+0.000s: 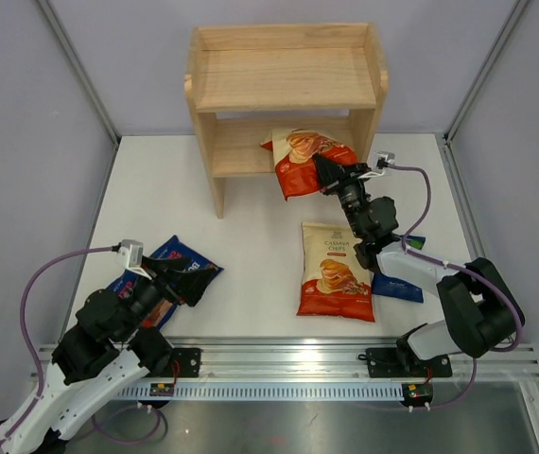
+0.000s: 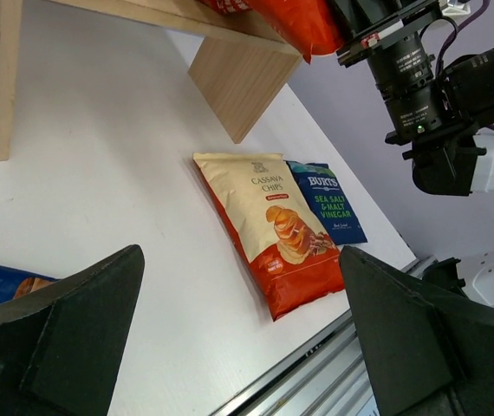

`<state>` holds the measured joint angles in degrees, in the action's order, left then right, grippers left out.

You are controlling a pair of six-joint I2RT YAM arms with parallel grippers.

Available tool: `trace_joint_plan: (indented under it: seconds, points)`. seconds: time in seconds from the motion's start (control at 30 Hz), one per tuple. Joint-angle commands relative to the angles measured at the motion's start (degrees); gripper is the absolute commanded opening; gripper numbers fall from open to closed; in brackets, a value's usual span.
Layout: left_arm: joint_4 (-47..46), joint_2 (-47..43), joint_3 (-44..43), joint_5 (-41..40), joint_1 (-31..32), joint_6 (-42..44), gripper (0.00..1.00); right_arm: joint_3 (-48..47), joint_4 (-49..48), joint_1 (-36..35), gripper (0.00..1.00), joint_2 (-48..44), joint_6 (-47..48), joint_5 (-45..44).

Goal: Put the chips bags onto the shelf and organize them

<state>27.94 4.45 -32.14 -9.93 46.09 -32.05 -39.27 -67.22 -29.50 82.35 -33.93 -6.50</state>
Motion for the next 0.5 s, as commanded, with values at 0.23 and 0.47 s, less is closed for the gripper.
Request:
trace_joint_plan:
  seconds: [0.23, 0.47]
  points:
    - [7.81, 2.05, -6.78, -3.16, 0.23, -3.28, 0.99, -1.43, 18.50, -4.25, 0.13, -1.13, -12.27, -21.08]
    - [13.71, 3.55, -10.13, -5.18, 0.23, -5.56, 0.99, -1.43, 33.38, -5.13, 0.34, -4.65, -22.84, -25.49]
